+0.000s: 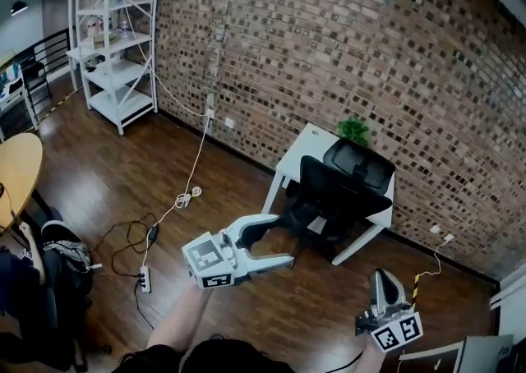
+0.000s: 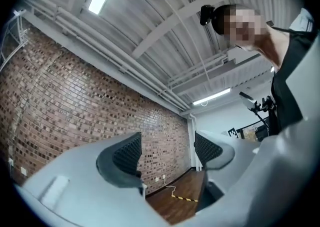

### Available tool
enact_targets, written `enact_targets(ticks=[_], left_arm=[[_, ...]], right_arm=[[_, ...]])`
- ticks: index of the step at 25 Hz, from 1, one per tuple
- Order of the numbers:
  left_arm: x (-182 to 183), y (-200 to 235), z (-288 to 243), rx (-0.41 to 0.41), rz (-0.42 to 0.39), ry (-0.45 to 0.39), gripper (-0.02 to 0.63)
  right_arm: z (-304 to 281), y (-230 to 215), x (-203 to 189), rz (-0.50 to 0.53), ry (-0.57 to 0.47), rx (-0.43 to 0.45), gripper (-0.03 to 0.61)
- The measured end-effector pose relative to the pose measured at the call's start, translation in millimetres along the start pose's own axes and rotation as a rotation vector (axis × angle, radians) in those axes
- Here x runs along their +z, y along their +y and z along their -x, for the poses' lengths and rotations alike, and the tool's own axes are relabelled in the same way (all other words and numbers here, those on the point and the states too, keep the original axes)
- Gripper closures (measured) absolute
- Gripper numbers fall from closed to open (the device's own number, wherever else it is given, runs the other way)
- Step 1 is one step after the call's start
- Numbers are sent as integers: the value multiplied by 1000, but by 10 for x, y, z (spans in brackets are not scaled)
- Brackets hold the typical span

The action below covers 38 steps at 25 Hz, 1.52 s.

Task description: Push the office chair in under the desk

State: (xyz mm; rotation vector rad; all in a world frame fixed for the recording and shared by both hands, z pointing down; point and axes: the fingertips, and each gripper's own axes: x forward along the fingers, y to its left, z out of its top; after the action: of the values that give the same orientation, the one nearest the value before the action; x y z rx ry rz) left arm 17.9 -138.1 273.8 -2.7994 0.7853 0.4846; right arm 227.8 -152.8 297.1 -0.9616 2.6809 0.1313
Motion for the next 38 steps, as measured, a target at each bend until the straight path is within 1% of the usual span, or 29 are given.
enact_targets(ticks=[2,4,8,10,13,17,22,27,32,38], left_arm=[[129,-48,38,5,30,-47,181],[214,-85,-25,-24,49,-66,178],[392,-188,-284,-89,42,-61,178],[330,-205,-413,-104,53,-68,178],[115,-165,-435,-107,55,-76,178],[-60,-174,-460,-111,55,-78,178],[-209,-141,-542,-113,65,-84,179],[-305,-165,-539,-116,75,-87,179],[-248,-207,-640,-139,77,-80,179],[-359,-238,-645,-143,78,-81,179]], right_arm=[[-2,106,115,63,19,5,575],[3,108,137,86,34,-7,575],[-1,-89,162,46,41,-11,575],[88,-254,92,12,31,-21,575],[158,-396,-108,-26,15,-26,575],[203,-421,-227,-20,6,-14,575],[226,-500,-323,-37,-13,-1,575],[280,-474,-351,-25,-18,-1,575],[290,-503,-271,-20,-17,-11,575],[361,-544,-405,-21,-11,-15,575]])
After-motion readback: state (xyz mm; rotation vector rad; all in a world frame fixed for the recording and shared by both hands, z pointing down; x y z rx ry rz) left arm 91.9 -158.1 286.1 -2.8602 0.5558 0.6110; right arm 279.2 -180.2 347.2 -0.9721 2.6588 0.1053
